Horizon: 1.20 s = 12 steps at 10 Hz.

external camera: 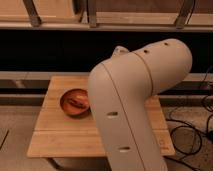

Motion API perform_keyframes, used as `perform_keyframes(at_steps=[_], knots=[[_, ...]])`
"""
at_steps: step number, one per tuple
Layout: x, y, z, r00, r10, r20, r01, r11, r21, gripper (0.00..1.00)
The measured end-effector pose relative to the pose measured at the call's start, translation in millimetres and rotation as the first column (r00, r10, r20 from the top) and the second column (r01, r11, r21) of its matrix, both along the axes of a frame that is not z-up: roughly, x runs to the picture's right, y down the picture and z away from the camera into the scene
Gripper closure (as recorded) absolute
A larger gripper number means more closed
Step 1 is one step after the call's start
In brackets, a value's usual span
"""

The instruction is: Place the white sponge in the ceramic cup

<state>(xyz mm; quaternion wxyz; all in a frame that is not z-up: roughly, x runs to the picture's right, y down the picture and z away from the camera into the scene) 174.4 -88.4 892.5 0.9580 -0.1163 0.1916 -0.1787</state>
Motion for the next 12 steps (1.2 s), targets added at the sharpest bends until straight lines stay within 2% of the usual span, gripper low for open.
perform_keyframes(at_steps=[2,6,7,12], knots=[[-1.5,2.9,1.0,1.0,0.009,0.005,-0.009,0.9999,-0.013,0.95],[-1.9,3.2,1.1,1.0,0.009,0.005,-0.009,0.9999,-0.015,0.86],[-1.8,3.2,1.1,1.0,0.009,0.005,-0.009,0.9999,-0.015,0.8],[-1.7,3.3,1.2,1.0,0.009,0.005,-0.009,0.9999,-0.015,0.28]])
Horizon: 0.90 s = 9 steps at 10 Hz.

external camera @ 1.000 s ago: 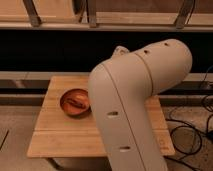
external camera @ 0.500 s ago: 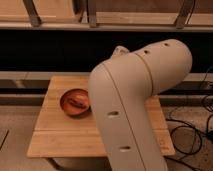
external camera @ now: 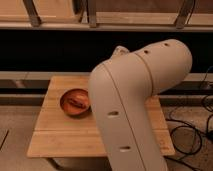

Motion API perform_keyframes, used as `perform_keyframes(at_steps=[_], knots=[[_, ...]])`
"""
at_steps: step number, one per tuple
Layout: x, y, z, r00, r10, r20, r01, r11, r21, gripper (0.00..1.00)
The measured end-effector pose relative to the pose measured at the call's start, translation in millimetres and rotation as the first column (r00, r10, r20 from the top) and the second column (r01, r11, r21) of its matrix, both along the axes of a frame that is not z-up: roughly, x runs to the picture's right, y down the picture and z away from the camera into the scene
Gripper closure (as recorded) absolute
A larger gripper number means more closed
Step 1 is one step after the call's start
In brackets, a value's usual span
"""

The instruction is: Place the white sponge in the ceramic cup

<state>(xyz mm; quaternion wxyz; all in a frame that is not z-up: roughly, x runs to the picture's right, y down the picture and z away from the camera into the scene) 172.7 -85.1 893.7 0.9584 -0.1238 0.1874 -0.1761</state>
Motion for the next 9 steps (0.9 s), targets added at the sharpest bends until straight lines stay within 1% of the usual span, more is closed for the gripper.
perform_keyframes(at_steps=[1,2,9], knots=[[0.0,0.0,0.0,1.0,0.0,0.0,0.0,1.0,0.0,0.21],[0.0,0.0,0.0,1.0,0.0,0.0,0.0,1.0,0.0,0.2],[0.0,0.6,0.6,1.0,0.0,0.0,0.0,1.0,-0.001,0.2]])
